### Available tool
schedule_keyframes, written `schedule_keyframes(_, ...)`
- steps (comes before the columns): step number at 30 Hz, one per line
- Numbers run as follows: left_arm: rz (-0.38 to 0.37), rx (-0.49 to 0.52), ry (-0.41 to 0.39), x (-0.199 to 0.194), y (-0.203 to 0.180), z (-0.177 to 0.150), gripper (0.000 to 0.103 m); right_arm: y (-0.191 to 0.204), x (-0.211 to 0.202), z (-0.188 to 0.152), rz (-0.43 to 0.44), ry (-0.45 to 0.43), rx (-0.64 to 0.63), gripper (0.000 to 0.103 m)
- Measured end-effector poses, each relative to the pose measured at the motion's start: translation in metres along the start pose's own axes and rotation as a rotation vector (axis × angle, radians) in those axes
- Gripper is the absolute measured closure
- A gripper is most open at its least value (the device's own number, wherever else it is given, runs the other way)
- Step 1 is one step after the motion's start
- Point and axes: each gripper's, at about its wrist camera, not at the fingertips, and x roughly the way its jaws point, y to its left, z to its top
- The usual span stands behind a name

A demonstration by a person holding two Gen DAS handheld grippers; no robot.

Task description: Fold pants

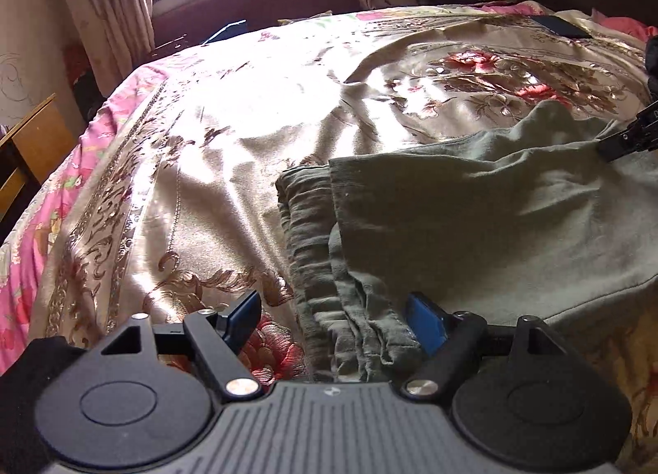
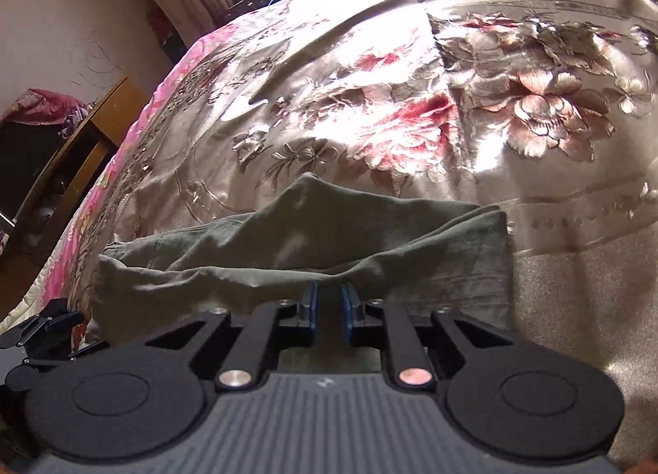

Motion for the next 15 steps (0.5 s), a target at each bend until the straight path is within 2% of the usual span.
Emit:
schedule_keyframes(2,0.041,0.024,-0.06,-0.011,-0.005,0.001,0.012,0.026,0.01,0.003,0.039,0.008,-0.074,0.088)
schedule_keyframes(3,0.041,0.031,-0.086,-0.014,-0.008,0.003,0.012,0.04,0.019,0.005,0.085,0.03,-0.098,0.088)
schedule_keyframes(7,-0.038,0.04,-0.183,-0.02,-0.024,0.016,0.012,0.082,0.068,0.009,0.217,0.097,-0.156,0.088)
schedule_keyframes(9,-0.082,0.059,-0.166,-0.012,-0.035,0.018,0.012,0.094,0.099,0.01,0.257,0.154,-0.138,0.088)
schedule_keyframes(10,-0.097,0.072,-0.148,-0.008,-0.039,0.017,0.012,0.097,0.111,0.011,0.242,0.168,-0.118,0.088)
schedule_keyframes(11,-0.11,0.087,-0.113,-0.001,-0.042,0.016,0.012,0.099,0.12,0.012,0.229,0.168,-0.11,0.091)
schedule_keyframes(13,-0.11,0.113,0.019,0.021,-0.047,0.011,0.012,0.095,0.13,0.018,0.223,0.13,-0.079,0.093)
schedule_keyframes(15,-0.104,0.109,0.009,0.02,-0.047,0.01,0.011,0.084,0.128,0.023,0.242,0.12,0.024,0.091)
